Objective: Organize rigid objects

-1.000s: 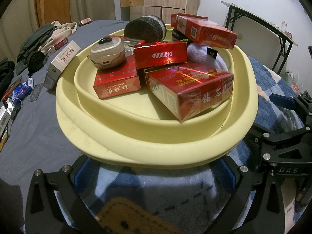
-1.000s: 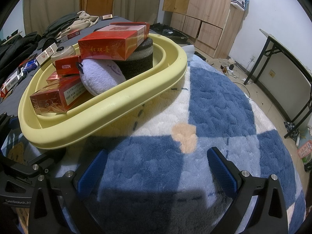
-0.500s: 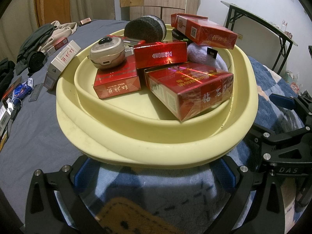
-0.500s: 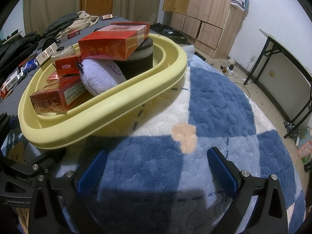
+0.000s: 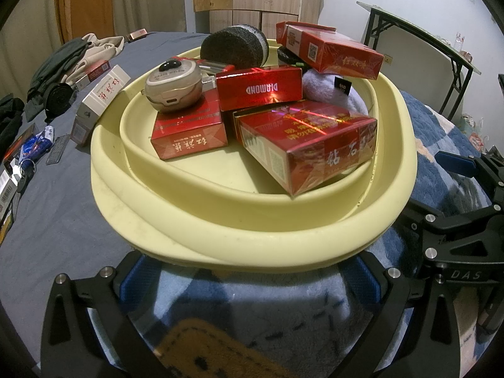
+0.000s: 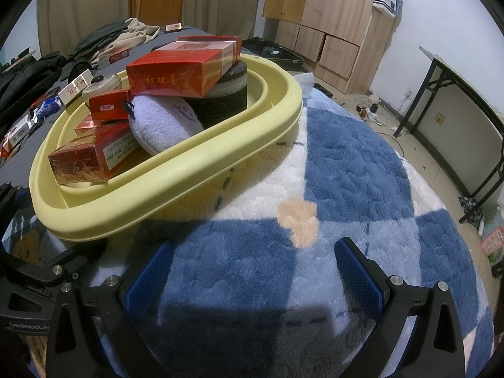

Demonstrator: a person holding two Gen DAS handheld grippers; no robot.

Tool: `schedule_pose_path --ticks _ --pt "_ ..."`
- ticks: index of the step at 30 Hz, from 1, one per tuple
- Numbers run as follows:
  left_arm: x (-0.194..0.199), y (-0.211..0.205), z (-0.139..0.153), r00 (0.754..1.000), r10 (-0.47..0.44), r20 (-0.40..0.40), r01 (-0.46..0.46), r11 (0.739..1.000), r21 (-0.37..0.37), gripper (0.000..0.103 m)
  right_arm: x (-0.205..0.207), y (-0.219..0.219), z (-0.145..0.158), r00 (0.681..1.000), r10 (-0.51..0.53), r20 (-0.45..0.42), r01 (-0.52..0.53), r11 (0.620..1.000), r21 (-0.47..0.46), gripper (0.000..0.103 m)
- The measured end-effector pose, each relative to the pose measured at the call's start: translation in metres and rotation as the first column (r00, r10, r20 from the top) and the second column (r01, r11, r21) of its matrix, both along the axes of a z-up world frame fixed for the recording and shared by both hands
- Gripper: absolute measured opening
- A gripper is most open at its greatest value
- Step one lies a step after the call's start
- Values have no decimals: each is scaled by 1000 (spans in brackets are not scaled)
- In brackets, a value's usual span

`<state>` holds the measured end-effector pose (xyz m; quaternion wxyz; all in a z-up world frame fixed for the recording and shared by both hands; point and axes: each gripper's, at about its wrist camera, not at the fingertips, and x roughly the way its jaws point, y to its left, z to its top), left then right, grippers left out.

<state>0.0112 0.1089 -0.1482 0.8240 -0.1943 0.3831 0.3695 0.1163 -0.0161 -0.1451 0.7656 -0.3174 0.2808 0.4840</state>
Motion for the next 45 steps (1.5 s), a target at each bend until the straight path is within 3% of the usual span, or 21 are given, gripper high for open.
schedule_pose_path --ticks 45 --pt "-1 0 0 1000 0 1 0 1000 0 103 0 0 0 1000 0 1 0 1000 0 103"
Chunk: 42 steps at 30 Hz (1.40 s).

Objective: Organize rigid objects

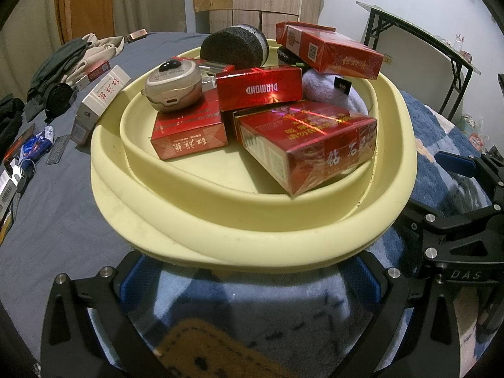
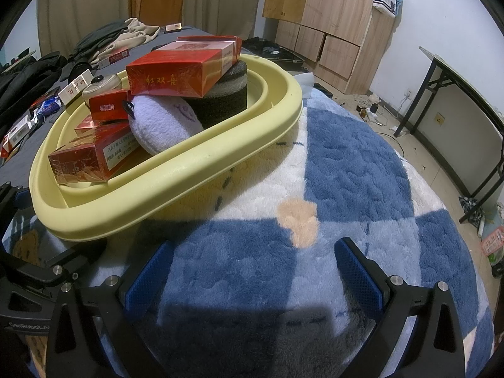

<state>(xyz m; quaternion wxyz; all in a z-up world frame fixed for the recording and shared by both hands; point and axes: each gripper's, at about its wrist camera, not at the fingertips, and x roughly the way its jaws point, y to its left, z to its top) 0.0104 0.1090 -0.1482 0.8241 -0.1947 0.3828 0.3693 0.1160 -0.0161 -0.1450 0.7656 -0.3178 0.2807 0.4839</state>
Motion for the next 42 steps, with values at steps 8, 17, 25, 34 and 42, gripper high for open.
schedule_pose_path --ticks 8,17,25,34,42 --pt "0 0 0 1000 0 0 0 1000 0 103 -1 0 0 1000 0 0 0 1000 0 103" --pt "0 0 0 1000 0 -1 0 1000 0 103 -1 0 0 1000 0 0 0 1000 0 103" --pt "0 0 0 1000 0 0 0 1000 0 103 0 0 0 1000 0 0 0 1000 0 103" --pt "0 0 0 1000 0 0 0 1000 0 103 -1 0 0 1000 0 1 0 1000 0 103" --pt "-3 -1 1 1000 0 0 0 1000 0 103 0 0 0 1000 0 0 0 1000 0 103"
